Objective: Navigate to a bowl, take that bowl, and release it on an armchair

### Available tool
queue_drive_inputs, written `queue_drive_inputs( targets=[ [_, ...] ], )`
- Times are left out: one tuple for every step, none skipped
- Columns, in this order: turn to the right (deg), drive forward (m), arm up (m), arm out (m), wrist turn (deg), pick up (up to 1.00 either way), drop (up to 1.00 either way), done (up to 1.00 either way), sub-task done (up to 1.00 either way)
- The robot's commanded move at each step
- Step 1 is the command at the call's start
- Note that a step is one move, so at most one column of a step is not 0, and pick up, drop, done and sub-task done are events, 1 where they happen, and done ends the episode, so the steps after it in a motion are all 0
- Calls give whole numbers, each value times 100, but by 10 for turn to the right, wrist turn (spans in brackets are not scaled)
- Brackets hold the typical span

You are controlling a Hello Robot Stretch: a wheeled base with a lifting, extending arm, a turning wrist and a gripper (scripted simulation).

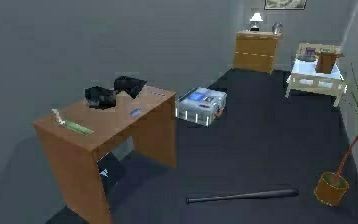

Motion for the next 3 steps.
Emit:
queue_drive_inputs(
  targets=[
    [-450,0,0,0,0,0,0,0,0],
    [-450,0,0,0,0,0,0,0,0],
    [-450,0,0,0,0,0,0,0,0]
  ],
)
